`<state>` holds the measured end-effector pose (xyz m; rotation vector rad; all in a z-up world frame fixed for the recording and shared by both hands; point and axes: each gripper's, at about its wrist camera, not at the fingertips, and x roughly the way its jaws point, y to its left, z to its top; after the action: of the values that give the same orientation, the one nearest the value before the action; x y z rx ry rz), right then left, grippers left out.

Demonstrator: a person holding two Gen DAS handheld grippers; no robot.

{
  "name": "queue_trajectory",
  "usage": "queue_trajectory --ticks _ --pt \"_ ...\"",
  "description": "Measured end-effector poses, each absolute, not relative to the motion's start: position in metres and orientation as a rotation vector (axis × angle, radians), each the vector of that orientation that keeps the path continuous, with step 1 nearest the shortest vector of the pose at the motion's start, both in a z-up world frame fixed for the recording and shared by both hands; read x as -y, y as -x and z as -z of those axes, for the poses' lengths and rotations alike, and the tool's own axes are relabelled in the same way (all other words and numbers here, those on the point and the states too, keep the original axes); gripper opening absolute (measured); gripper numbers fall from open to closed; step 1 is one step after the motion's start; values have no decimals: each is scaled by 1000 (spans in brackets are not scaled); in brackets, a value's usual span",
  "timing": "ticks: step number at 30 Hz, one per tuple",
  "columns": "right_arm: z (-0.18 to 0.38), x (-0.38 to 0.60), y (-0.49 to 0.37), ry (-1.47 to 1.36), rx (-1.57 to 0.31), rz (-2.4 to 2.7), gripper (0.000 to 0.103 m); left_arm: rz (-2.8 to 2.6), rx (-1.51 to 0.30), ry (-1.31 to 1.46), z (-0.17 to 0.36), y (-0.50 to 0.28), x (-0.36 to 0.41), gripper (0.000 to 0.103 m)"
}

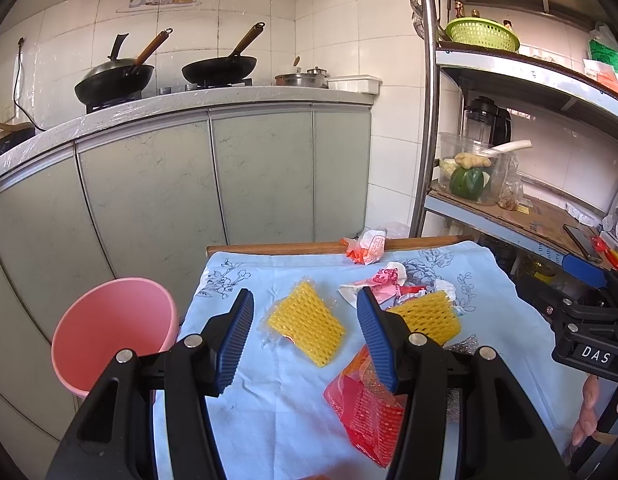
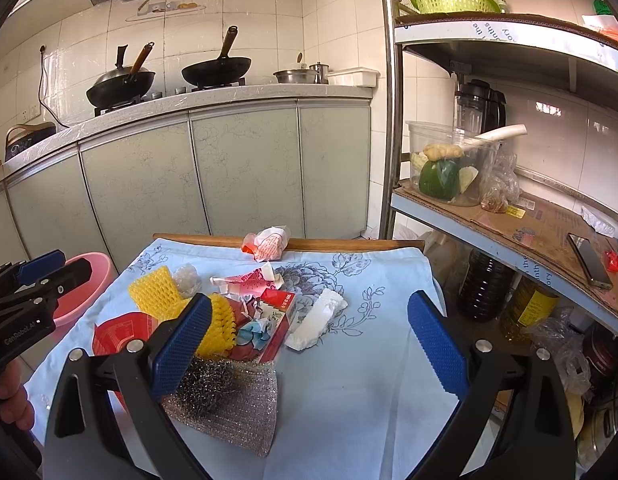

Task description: Collect trash

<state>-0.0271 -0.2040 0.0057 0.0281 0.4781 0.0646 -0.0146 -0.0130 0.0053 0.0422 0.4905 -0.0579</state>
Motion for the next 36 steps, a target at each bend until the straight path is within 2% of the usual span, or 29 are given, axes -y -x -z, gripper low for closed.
queue_trajectory --ticks 36 --pt "-8 201 37 -20 -478 -79 99 130 -500 -58 -9 38 9 54"
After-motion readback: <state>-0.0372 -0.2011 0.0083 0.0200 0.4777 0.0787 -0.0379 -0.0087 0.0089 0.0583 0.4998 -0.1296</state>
